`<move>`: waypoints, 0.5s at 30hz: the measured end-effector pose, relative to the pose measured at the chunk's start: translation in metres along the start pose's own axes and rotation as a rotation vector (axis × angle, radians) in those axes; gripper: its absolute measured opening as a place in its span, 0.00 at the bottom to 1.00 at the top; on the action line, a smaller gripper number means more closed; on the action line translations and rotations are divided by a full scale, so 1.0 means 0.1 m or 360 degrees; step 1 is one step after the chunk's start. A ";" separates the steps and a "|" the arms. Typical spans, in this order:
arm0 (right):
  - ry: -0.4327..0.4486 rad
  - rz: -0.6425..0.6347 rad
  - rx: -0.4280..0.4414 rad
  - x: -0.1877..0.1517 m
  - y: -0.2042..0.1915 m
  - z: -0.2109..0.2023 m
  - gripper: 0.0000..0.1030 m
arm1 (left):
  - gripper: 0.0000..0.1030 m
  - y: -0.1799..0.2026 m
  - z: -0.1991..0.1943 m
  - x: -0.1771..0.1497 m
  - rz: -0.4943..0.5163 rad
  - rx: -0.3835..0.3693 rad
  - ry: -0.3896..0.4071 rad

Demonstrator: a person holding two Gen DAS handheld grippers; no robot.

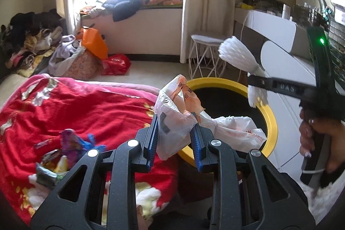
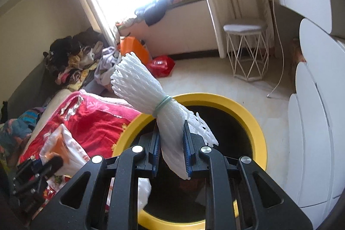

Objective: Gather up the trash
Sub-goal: 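Carry the white plastic bag and foam net over the bin with both tools, then open both tools to drop the white bag and foam net into the bin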

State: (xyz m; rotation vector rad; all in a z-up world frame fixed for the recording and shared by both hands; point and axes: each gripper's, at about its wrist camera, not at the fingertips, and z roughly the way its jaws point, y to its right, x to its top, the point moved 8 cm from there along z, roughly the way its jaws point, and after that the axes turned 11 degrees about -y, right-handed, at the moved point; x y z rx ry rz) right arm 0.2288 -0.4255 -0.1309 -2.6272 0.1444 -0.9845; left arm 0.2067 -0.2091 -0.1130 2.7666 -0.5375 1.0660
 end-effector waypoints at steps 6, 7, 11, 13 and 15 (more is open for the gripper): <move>-0.0228 -0.0046 0.0039 0.05 0.10 0.27 0.18 | 0.22 0.20 0.22 0.01 0.0031 -0.0054 -0.0047; -0.0259 -0.0055 0.0050 0.05 0.09 0.30 0.19 | 0.22 0.22 0.26 0.01 0.0023 -0.0063 -0.0059; -0.0351 -0.0090 0.0087 0.03 0.07 0.44 0.20 | 0.23 0.30 0.35 0.02 -0.0005 -0.0100 -0.0078; -0.0402 -0.0071 0.0116 0.01 0.08 0.51 0.20 | 0.23 0.34 0.38 0.01 -0.0014 -0.0138 -0.0090; -0.0440 -0.0065 0.0123 0.01 0.11 0.56 0.21 | 0.24 0.39 0.41 -0.01 -0.0025 -0.0173 -0.0118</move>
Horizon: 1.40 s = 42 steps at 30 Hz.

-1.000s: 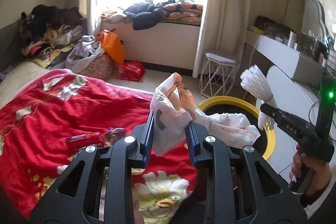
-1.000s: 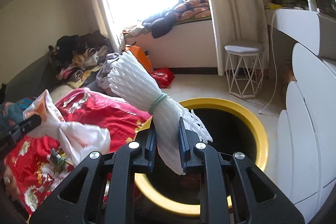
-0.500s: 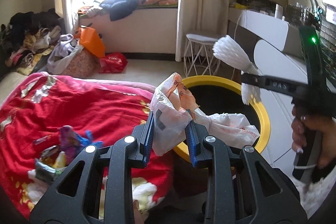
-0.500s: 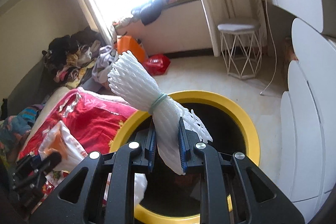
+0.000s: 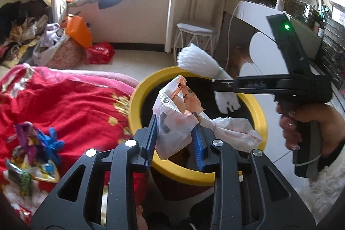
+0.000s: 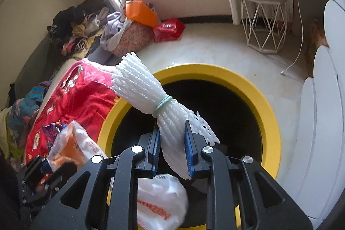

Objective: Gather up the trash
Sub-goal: 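Open both tools to drop the white bag and foam net into the bin, then move both open tools back toward the remaining wrappers on the bed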

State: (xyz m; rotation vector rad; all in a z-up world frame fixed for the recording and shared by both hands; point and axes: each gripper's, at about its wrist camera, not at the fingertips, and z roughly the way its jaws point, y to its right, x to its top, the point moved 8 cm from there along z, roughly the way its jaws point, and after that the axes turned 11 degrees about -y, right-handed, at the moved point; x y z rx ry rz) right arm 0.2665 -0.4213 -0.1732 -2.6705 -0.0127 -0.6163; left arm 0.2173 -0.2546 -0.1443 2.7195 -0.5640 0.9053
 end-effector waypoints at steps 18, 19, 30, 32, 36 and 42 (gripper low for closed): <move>0.0141 0.0177 0.0033 -0.09 0.29 -0.59 0.68 | 0.90 0.04 -0.33 0.12 -0.0266 -0.0130 0.0120; 0.0152 0.0183 0.0025 -0.11 0.30 -0.62 0.69 | 0.90 0.02 -0.38 0.12 -0.0285 -0.0128 0.0129; 0.0333 0.0117 -0.0085 -0.37 0.06 -0.94 0.76 | 0.90 -0.32 -0.77 0.05 -0.0353 0.0039 0.0243; 0.0353 0.0083 -0.0084 -0.39 -0.06 -0.95 0.76 | 0.90 -0.43 -0.87 0.03 -0.0358 0.0081 0.0269; 0.0395 0.0012 -0.0039 -0.41 -0.36 -0.96 0.79 | 0.90 -0.65 -1.09 -0.03 -0.0391 0.0137 0.0322; 0.0477 -0.0056 -0.0012 -0.42 -0.80 -0.97 0.82 | 0.90 -0.91 -1.36 -0.18 -0.0386 0.0227 0.0377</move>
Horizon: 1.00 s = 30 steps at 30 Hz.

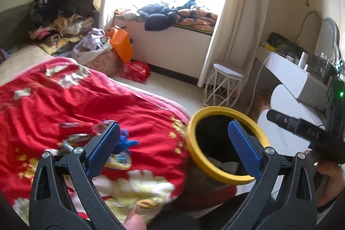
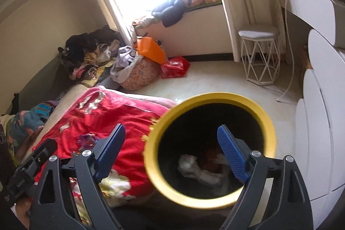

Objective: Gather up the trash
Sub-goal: 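Move both open tools back toward the remaining wrappers on the bed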

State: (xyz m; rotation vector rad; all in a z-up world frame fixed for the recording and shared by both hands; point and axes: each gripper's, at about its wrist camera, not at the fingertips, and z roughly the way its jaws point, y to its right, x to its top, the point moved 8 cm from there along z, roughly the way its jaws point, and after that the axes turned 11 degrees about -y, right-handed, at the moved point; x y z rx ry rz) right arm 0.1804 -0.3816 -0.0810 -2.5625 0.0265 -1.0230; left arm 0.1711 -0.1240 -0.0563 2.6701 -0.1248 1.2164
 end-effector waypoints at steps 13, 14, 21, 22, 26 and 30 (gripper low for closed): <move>-0.0053 -0.0190 0.0059 -0.07 -0.91 0.23 0.82 | 0.90 -0.71 -0.45 0.05 -0.0082 0.0109 0.0117; -0.0059 -0.0197 0.0056 -0.08 -0.96 0.24 0.82 | 0.90 -0.77 -0.46 0.06 -0.0092 0.0113 0.0123; -0.0050 -0.0257 0.0098 -0.10 -1.33 0.29 0.85 | 0.90 -1.06 -0.57 0.12 -0.0129 0.0128 0.0166; -0.0056 -0.0268 0.0103 -0.11 -1.38 0.31 0.85 | 0.90 -1.12 -0.58 0.11 -0.0148 0.0124 0.0161; -0.0067 -0.0331 0.0116 -0.15 -1.59 0.37 0.86 | 0.90 -1.33 -0.61 0.07 -0.0198 0.0148 0.0150; -0.0093 -0.0401 0.0127 -0.19 -1.78 0.46 0.86 | 0.90 -1.59 -0.66 -0.01 -0.0264 0.0185 0.0130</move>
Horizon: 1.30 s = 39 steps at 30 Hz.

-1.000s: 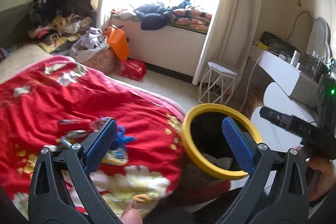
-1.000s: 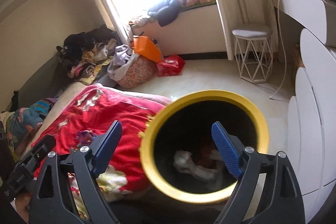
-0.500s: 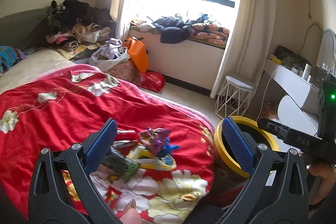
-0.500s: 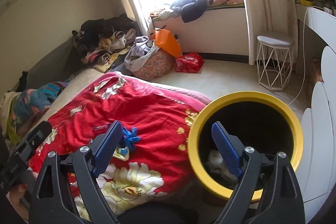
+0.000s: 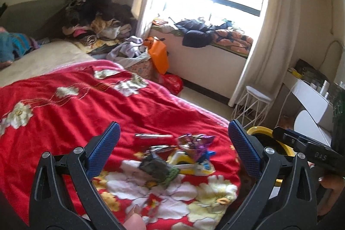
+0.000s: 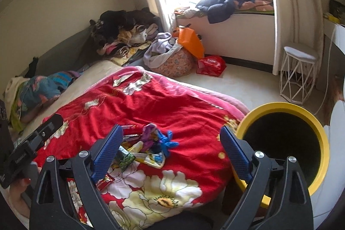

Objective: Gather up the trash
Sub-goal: 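Move both open tools back toward the remaining wrappers on the bed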

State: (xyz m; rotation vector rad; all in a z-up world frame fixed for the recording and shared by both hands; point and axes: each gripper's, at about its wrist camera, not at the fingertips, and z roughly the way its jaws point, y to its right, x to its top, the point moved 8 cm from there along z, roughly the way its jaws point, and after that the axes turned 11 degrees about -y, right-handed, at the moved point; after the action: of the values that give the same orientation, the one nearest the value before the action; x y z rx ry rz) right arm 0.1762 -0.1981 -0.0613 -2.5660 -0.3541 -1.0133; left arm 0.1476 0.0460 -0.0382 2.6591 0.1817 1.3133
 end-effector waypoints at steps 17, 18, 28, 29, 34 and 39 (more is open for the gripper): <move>-0.0065 -0.0238 0.0075 0.04 -0.78 0.46 0.86 | 0.90 -0.81 -0.08 -0.44 -0.0126 0.0131 -0.0097; -0.0076 -0.0248 0.0079 0.04 -0.81 0.50 0.86 | 0.90 -0.84 -0.09 -0.47 -0.0127 0.0133 -0.0105; -0.0179 -0.0350 0.0065 -0.08 -0.99 0.82 0.86 | 0.90 -1.01 -0.06 -0.72 -0.0155 0.0144 -0.0202; -0.0194 -0.0351 0.0061 -0.10 -0.99 0.86 0.86 | 0.90 -1.00 -0.05 -0.77 -0.0148 0.0131 -0.0227; -0.0259 -0.0351 0.0033 -0.19 -0.93 1.05 0.86 | 0.90 -0.90 0.07 -1.03 -0.0107 0.0061 -0.0359; -0.0264 -0.0274 -0.0032 -0.17 -0.72 1.16 0.85 | 0.89 -0.74 0.18 -1.23 -0.0047 -0.0033 -0.0452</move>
State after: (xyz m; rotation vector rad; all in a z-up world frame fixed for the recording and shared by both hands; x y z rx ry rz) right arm 0.2088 -0.0864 -0.1347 -2.6820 -0.6211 -0.8648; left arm 0.0855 0.0944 -0.1596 2.7746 0.1670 0.9092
